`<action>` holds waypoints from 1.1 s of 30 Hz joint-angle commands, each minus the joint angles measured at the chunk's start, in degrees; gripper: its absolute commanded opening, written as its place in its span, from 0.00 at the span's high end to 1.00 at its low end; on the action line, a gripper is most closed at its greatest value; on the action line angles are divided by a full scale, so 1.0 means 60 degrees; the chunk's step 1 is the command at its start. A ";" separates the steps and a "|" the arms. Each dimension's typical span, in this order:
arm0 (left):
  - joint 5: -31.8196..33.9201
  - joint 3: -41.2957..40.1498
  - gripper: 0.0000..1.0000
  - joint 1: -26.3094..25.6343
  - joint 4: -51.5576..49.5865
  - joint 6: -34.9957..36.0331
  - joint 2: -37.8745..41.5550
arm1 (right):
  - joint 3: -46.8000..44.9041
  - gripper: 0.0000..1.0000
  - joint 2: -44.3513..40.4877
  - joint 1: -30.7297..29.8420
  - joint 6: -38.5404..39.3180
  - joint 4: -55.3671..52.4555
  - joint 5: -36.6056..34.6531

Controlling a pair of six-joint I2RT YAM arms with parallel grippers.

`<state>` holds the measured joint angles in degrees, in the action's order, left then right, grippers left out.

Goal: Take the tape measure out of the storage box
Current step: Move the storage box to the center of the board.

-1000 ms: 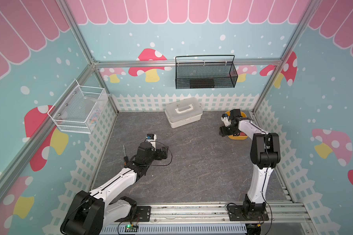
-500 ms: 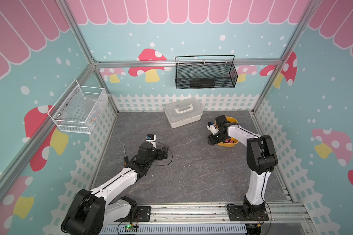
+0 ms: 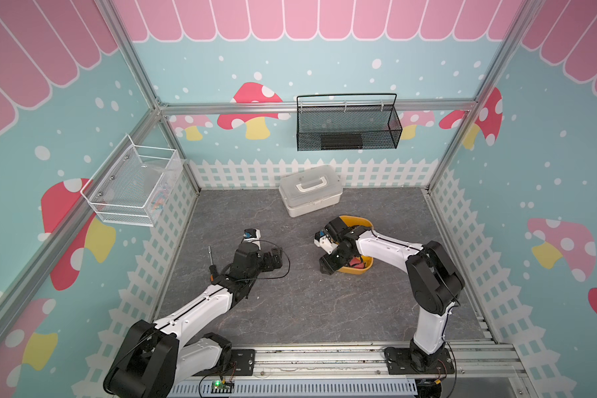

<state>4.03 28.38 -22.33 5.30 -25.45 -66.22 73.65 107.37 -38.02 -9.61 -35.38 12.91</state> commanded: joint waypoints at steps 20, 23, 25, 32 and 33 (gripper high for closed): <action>0.1251 -0.0063 0.01 -0.0057 -0.0832 -0.0475 0.0405 | -0.1564 0.40 -0.1717 -0.2540 -0.1225 -0.1065 0.0036; 0.1205 -0.0015 0.01 -0.0057 -0.0770 -0.0491 0.0268 | -0.1385 0.39 -0.1925 -0.2540 -0.1233 -0.1128 -0.0043; 0.1157 0.0064 0.01 -0.0058 -0.0766 -0.0486 0.0157 | -0.1102 0.39 -0.1954 -0.2540 -0.1212 -0.1195 -0.0090; 0.0972 0.0178 0.01 -0.0058 -0.0939 -0.0380 0.0163 | -0.0157 0.34 -0.2280 -0.2103 -0.0791 -0.1738 -0.0356; 0.0956 0.0184 0.01 -0.0058 -0.0974 -0.0365 0.0194 | -0.0098 0.34 -0.2391 -0.1920 -0.0740 -0.1789 -0.0360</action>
<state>10.46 28.16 -22.33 0.71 -27.90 -65.54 71.09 96.09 -51.92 -15.40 -43.13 12.14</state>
